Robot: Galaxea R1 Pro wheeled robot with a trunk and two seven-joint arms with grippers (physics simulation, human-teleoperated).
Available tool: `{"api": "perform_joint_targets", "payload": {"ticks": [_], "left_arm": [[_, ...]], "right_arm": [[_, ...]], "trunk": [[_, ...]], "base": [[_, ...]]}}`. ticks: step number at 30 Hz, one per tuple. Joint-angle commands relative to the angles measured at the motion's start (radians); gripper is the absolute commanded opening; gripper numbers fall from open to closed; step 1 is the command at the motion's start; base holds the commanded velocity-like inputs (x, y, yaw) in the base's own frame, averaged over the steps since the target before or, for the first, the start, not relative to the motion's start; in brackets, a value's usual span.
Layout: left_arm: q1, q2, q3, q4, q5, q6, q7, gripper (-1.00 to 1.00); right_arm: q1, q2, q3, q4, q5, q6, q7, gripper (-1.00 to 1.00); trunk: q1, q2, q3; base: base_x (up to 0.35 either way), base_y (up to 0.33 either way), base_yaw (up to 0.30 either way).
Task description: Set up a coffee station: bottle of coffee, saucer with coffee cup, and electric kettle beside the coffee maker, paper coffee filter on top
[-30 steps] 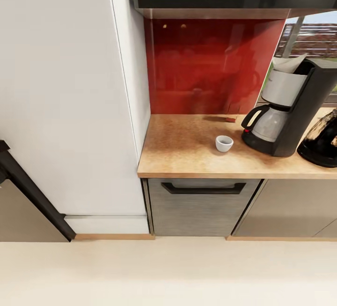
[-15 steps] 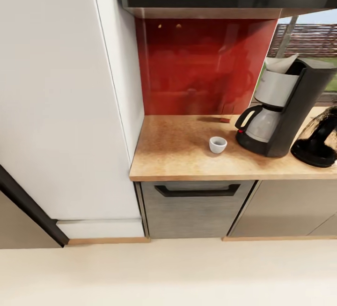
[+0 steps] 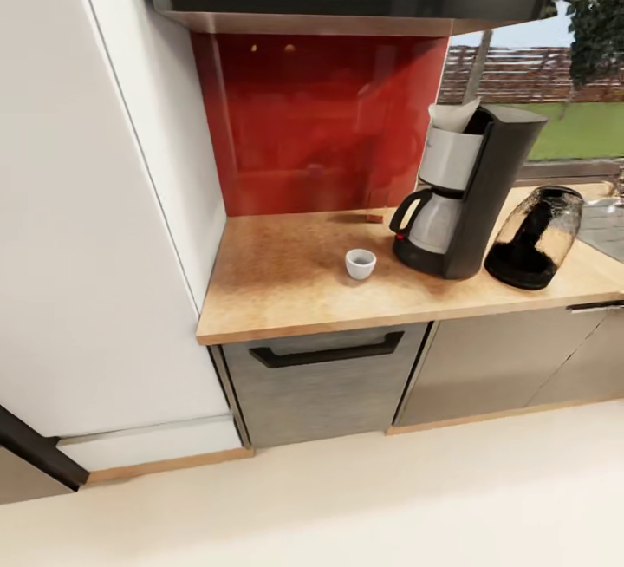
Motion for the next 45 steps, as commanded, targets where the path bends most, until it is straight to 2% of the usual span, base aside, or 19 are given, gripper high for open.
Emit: {"api": "perform_joint_targets", "payload": {"ticks": [1,16,34,45], "left_arm": [[0.001,0.0,0.003,-0.001,0.003,0.0,-0.007,1.0],[0.001,0.0,0.002,-0.001,0.004,0.0,-0.007,1.0],[0.001,0.0,0.001,-0.001,0.004,0.0,-0.007,1.0],[0.001,0.0,-0.001,-0.002,0.004,0.0,-0.007,1.0]], "right_arm": [[0.0,0.0,0.001,0.0,-0.004,-0.003,0.002,1.0],[0.0,0.0,0.001,0.0,-0.004,-0.003,0.002,1.0],[0.0,0.0,0.001,0.0,-0.003,-0.004,0.002,1.0],[0.0,0.0,0.001,0.0,-0.003,-0.005,0.002,1.0]], "trunk": [[0.0,0.0,0.0],[0.0,0.0,0.0],[0.0,0.0,0.0],[0.0,0.0,0.0]], "base": [[0.0,-0.023,-0.19],[0.013,-0.18,-0.011],[0.07,-0.227,0.256],[0.001,-0.169,0.142]]}}
